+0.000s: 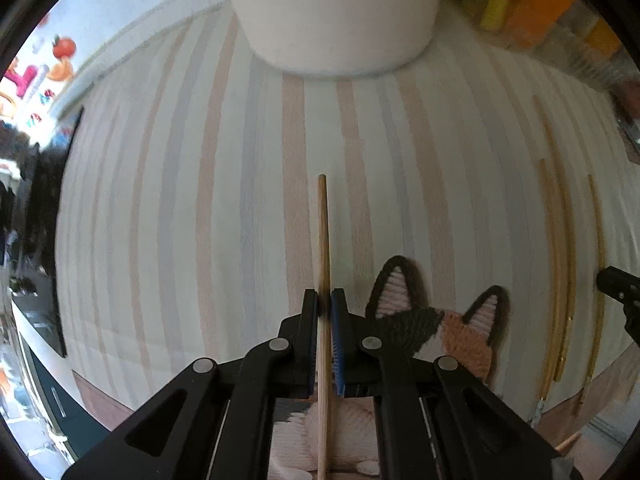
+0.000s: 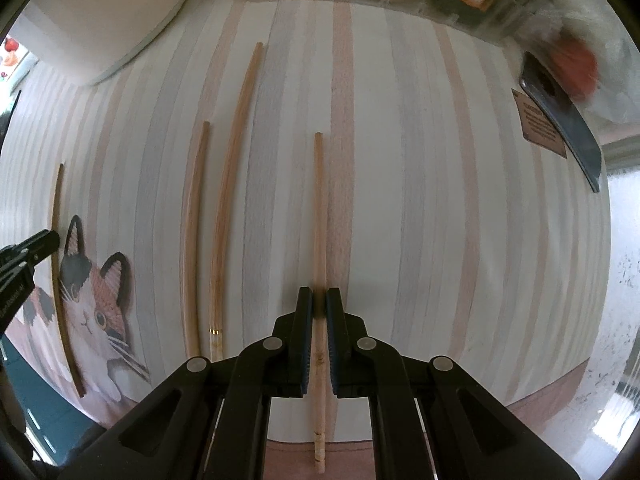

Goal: Organize utensils
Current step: 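Lift both wooden chopsticks and drop them into the cream holder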

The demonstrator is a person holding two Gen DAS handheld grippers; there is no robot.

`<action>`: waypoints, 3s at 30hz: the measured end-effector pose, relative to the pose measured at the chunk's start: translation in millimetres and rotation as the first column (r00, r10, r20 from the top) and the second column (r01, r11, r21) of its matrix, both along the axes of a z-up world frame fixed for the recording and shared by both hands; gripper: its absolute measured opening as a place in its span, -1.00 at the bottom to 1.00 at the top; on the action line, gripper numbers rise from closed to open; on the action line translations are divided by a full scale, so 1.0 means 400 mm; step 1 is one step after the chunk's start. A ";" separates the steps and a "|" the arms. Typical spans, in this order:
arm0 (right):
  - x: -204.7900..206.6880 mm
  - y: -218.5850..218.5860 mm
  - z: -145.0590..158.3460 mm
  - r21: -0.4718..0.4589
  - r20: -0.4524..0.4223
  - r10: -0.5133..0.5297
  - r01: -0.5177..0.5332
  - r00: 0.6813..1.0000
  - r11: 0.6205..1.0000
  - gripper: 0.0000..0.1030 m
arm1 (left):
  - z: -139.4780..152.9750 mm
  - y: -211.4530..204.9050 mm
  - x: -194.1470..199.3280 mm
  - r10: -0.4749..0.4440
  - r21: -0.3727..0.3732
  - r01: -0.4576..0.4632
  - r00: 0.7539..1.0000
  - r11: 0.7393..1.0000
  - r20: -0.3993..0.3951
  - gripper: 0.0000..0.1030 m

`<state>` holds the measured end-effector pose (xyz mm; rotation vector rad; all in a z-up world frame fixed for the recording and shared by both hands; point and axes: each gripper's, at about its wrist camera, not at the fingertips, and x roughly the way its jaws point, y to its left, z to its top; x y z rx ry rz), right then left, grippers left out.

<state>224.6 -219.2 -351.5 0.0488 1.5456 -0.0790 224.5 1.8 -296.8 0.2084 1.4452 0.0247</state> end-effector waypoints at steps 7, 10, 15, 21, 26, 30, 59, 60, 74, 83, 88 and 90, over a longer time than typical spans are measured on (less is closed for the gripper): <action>-0.035 -0.017 0.069 0.083 0.084 -0.047 0.040 0.995 0.996 -0.87 | 0.159 -0.015 -0.037 -0.036 -0.063 0.045 0.990 0.997 0.134 -0.93; -0.047 -0.016 0.131 0.106 0.146 -0.050 0.034 0.988 0.994 -0.87 | 0.234 -0.008 -0.053 -0.022 -0.097 0.042 0.980 0.994 0.198 -0.93; -0.054 -0.011 0.255 0.140 0.255 -0.050 0.015 0.966 0.990 -0.87 | 0.398 0.004 -0.065 0.013 -0.158 0.042 0.943 0.986 0.332 -0.93; 0.000 0.010 0.461 0.201 0.442 -0.073 -0.019 0.894 0.979 -0.87 | 0.625 0.025 -0.022 0.076 -0.263 0.063 0.870 0.963 0.488 -0.94; 0.088 0.051 0.650 0.266 0.618 -0.124 -0.058 0.777 0.962 -0.87 | 0.773 0.049 0.078 0.134 -0.310 0.065 0.803 0.949 0.581 -0.94; 0.187 0.086 0.754 0.298 0.711 -0.154 -0.095 0.686 0.950 -0.87 | 0.840 0.086 0.174 0.190 -0.328 0.036 0.754 0.944 0.629 -0.94; 0.550 0.293 0.757 0.194 0.839 -0.059 -0.196 0.541 0.961 -0.76 | 0.768 0.151 0.359 0.267 -0.363 -0.077 0.817 0.929 0.511 -0.34; 0.540 0.287 0.763 0.197 0.837 -0.059 -0.198 0.544 0.960 -0.58 | 0.781 0.155 0.342 0.270 -0.354 -0.080 0.805 0.932 0.529 0.15; 0.230 0.096 0.741 0.237 0.745 -0.188 0.009 0.640 0.971 0.25 | 0.609 0.176 0.143 0.229 -0.178 -0.157 0.817 0.971 0.530 1.00; 0.090 0.014 0.468 0.221 0.529 -0.204 0.098 0.824 0.970 0.44 | 0.308 0.114 0.076 0.182 -0.071 -0.168 0.937 0.983 0.300 1.00; 0.064 0.002 0.265 0.208 0.330 -0.187 0.121 0.925 0.971 0.18 | 0.168 0.088 0.057 0.159 -0.027 -0.157 0.970 0.987 0.182 1.00; 0.058 0.008 0.184 0.202 0.257 -0.178 0.128 0.950 0.971 0.07 | 0.133 0.080 0.051 0.152 -0.012 -0.152 0.976 0.988 0.153 1.00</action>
